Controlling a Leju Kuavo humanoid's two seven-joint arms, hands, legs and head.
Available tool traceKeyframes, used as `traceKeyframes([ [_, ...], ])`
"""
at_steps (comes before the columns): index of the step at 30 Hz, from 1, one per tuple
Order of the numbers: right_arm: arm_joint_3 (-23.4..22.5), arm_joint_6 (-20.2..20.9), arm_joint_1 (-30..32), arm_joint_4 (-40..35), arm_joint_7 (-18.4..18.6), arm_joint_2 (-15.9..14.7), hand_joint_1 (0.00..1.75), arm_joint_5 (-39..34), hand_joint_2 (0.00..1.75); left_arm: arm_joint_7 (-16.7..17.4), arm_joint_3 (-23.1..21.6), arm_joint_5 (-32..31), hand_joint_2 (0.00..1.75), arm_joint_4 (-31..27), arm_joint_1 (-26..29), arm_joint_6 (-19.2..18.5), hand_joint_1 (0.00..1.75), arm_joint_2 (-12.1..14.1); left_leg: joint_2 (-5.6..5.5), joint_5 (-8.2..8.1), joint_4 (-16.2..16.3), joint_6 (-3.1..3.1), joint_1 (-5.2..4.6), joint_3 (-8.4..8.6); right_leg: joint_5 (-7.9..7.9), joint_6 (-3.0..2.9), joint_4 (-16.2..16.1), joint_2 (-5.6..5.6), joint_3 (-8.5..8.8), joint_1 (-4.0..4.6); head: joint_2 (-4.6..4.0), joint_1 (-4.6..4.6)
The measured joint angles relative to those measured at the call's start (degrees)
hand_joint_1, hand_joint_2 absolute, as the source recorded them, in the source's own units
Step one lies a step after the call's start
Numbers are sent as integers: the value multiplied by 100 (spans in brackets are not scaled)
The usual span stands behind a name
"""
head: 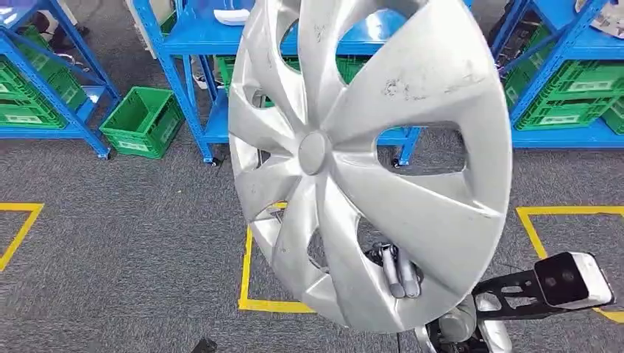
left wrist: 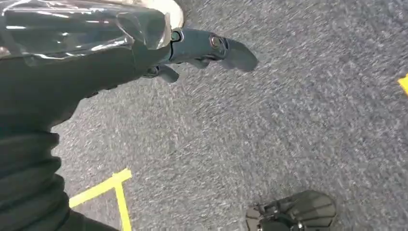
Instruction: Take the parts from the cabinet and place them on the table.
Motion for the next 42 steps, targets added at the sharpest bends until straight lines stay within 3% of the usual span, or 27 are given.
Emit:
traceKeyframes([
  [1,-2,22,3,-9,-9,4,175,11,175,-2,0,0,175,-9,-1,9,0,24,-2,-371,291,-54,23,-55,50,-68,5,-4,-55,-1,0,-15],
  [3,-7,28,10,-15,-44,9,175,39,175,-9,0,-11,175,-41,-6,15,0,78,-2,-1011,1202,-135,70,-256,154,-83,14,-5,-176,6,0,-17],
  [4,-11,31,26,-22,-63,11,175,57,175,-9,0,-28,175,-46,-9,15,0,94,-3,-1148,1584,-162,89,-311,203,-75,33,-5,-253,4,0,-15],
  [5,-17,33,46,-22,-87,11,175,66,175,-9,0,-59,175,-55,-9,13,0,111,-1,-1103,1738,-173,106,-272,246,-68,54,-6,-326,3,0,-20],
  [6,-26,39,57,-22,-107,13,175,68,175,-7,0,-68,175,-63,-9,15,0,129,-1,-920,1652,-175,124,-119,286,-52,82,-4,-407,-2,0,-17],
  [8,-48,50,58,-22,-135,20,175,68,175,0,0,-68,175,-87,-10,31,0,170,-3,-528,904,-156,137,461,371,-20,130,6,-553,-9,0,-20],
  [9,-52,55,57,-22,-149,24,175,65,175,0,2,-68,175,-96,-18,33,0,186,-12,-510,400,-126,137,822,411,9,139,16,-588,-9,0,-20],
  [10,-57,57,55,-22,-162,37,175,68,175,0,2,-68,175,-105,-32,42,0,199,-23,-767,-29,-95,120,1070,466,37,132,15,-614,9,0,-20],
  [11,-61,57,32,-22,-177,59,175,66,175,0,2,-68,175,-118,-43,65,0,210,-44,-805,-281,-67,81,1178,512,90,136,8,-632,18,0,-11],
  [14,-61,89,15,-22,-199,74,175,66,175,0,7,-66,175,-120,-40,98,0,227,-32,-634,-253,63,22,993,682,221,88,4,-685,-9,0,-18],
  [15,-59,96,-2,-13,-208,72,175,68,175,-4,15,-66,175,-120,-44,118,0,227,15,-546,-280,122,79,995,555,190,162,7,-756,-25,0,-9],
  [18,-59,103,-39,2,-234,70,175,76,175,-17,63,-66,175,-122,-43,140,0,236,26,-317,-269,236,47,697,-406,11,1217,10,-1090,-16,0,7],
  [19,-59,105,-39,9,-245,70,175,76,175,-22,63,-66,175,-122,-42,142,0,243,26,-241,-265,236,38,599,-571,14,1619,10,-1142,-16,0,2],
  [21,-59,103,-41,18,-269,66,175,83,175,-31,74,-74,175,-122,-42,149,0,247,29,-95,-228,220,32,381,-423,171,2003,9,-1062,-17,0,4],
  [23,-57,103,-43,24,-286,66,175,87,175,-37,90,-98,175,-122,-39,151,0,251,29,24,-150,179,40,147,-40,319,1530,8,-588,-19,0,4],
  [24,-57,103,-49,24,-293,66,175,87,175,-37,92,-107,175,-122,-39,151,0,254,22,76,-96,151,41,62,-32,294,1027,8,-204,-18,0,2],
  [25,-55,103,-71,24,-293,68,175,87,175,-39,94,-111,175,-122,-34,153,0,260,15,116,-35,109,4,-28,-255,210,383,7,288,3,0,9],
  [26,-55,103,-78,24,-295,74,175,90,175,-42,96,-111,175,-122,-30,155,0,264,18,167,-10,87,5,-64,-427,157,-32,17,468,14,0,-13],
  [29,-57,103,-74,26,-304,81,175,85,175,-50,101,-111,175,-118,11,173,0,297,14,398,-77,2,25,-146,-324,65,38,15,244,53,0,-9],
  [30,-57,103,-73,37,-304,81,175,87,175,-50,101,-111,175,-109,35,177,0,313,10,356,-66,-38,57,-190,-236,-7,27,5,178,-27,0,-4],
  [32,-55,103,-73,39,-302,105,175,92,175,-50,103,-111,175,-107,69,177,0,310,1,-350,328,-125,82,-311,-91,-101,30,-13,51,-9,0,-13],
  [34,-57,103,-75,39,-304,114,175,87,175,-50,103,-111,175,-107,65,177,0,321,-2,-987,1213,-181,100,-470,69,-113,40,-18,-101,9,0,-13],
  [35,-57,103,-74,44,-306,114,175,87,175,-50,103,-111,175,-107,65,179,0,323,-1,-1067,1627,-196,105,-498,155,-111,52,-19,-214,19,0,-13],
  [37,-57,103,-72,55,-319,114,175,92,175,-50,103,-116,175,-107,66,179,0,323,-1,-695,1742,-179,111,-268,302,-99,89,-17,-436,25,0,-15],
  [39,-57,111,-71,55,-348,114,175,105,175,-57,107,-120,175,-109,62,184,0,328,-9,-402,1050,-107,104,363,427,-77,113,-2,-614,37,0,-15],
  [41,-61,122,-79,50,-382,138,175,122,175,-78,138,-127,175,-133,52,190,0,358,-23,-792,-156,0,57,1240,544,-20,120,4,-684,87,0,-15],
  [42,-59,125,-79,50,-389,149,175,138,175,-90,151,-127,175,-133,32,197,0,378,-22,-862,-317,-4,51,1305,621,23,110,-18,-698,69,0,0],
])
